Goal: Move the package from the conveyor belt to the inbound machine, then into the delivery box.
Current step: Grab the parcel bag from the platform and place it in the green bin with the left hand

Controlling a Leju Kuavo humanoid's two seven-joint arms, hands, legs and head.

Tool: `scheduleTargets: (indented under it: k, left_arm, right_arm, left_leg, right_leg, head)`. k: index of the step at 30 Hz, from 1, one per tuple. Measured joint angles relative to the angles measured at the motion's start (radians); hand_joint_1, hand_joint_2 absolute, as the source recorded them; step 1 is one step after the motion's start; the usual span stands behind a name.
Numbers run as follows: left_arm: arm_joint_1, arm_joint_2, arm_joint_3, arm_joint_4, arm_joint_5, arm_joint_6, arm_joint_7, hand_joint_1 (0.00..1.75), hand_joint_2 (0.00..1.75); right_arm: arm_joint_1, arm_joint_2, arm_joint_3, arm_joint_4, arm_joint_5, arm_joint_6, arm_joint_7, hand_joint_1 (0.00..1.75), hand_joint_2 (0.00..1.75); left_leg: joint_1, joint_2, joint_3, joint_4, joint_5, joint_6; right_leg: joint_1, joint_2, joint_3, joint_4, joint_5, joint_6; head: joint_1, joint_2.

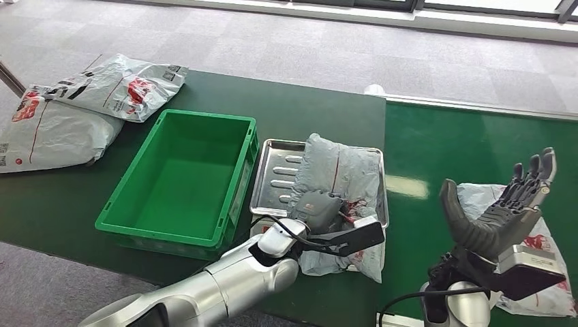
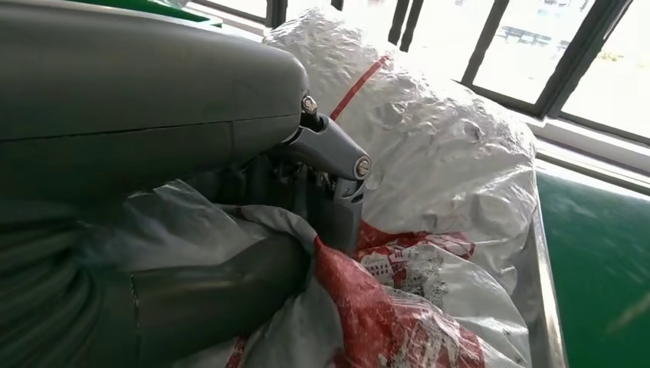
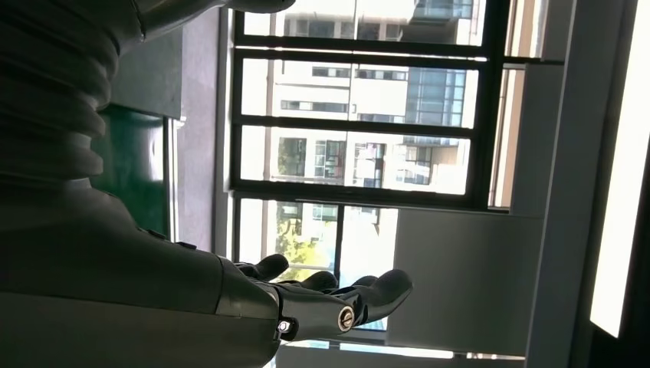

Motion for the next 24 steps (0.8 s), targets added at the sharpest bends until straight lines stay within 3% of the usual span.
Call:
scheduleTargets:
  k: [24]
  left_arm:
    - [-0.03, 0.001, 0.003, 0.053, 0.014, -0.039, 0.007, 1.75, 1.75]
  right_arm:
    - [-0.028, 0.014, -0.002, 0.003, 0.024, 0.015, 0.013, 0.0, 1.75]
  left_leg:
    - [0.0, 0.0, 0.005, -0.001, 0.0, 0.0]
  right_leg:
    - [0.0, 0.0, 0.004, 0.0, 0.0, 0.0]
  head:
    - [0.0, 0.0]
